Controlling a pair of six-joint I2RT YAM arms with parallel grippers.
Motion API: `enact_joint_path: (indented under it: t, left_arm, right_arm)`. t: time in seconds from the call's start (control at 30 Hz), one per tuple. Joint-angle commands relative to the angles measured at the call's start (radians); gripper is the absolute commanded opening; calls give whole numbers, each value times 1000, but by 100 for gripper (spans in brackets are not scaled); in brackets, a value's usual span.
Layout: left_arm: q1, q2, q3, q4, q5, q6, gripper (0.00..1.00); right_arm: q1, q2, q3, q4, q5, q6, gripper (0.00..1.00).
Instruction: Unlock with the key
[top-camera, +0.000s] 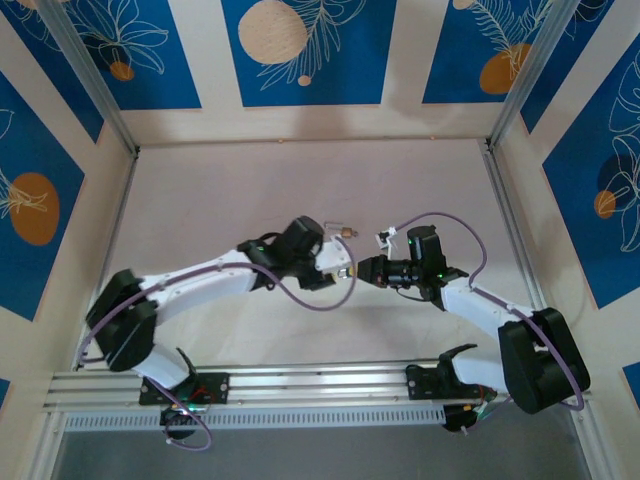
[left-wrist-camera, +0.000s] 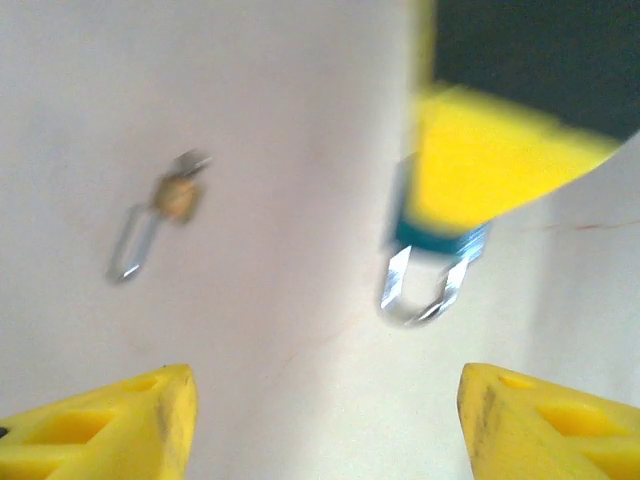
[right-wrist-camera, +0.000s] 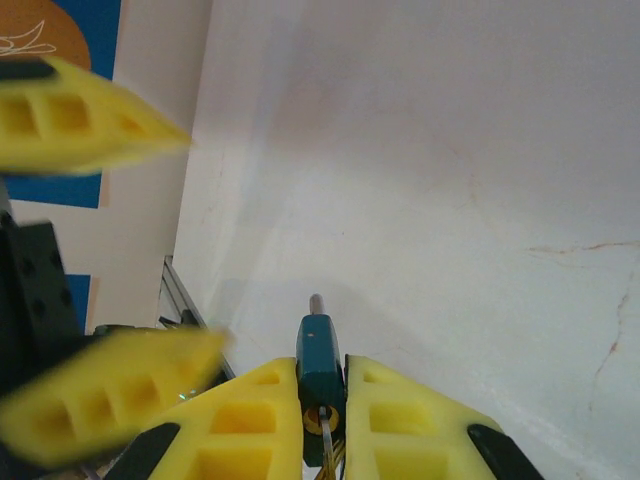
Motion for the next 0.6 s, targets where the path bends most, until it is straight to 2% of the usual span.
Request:
enact_joint_path:
  t: [0.0, 0.33, 0.57]
  left_arm:
    - [58, -99, -59, 85, -15, -104, 69]
    - [72, -30, -109, 268, 243, -335, 70]
    - [198, -1, -145, 396, 565, -541, 69]
  right_arm:
    - [-7, -18, 21, 4, -5, 8, 7]
    - [-21, -4, 1, 125, -85, 110, 6]
    - [-24, -32, -33, 164, -58, 146, 6]
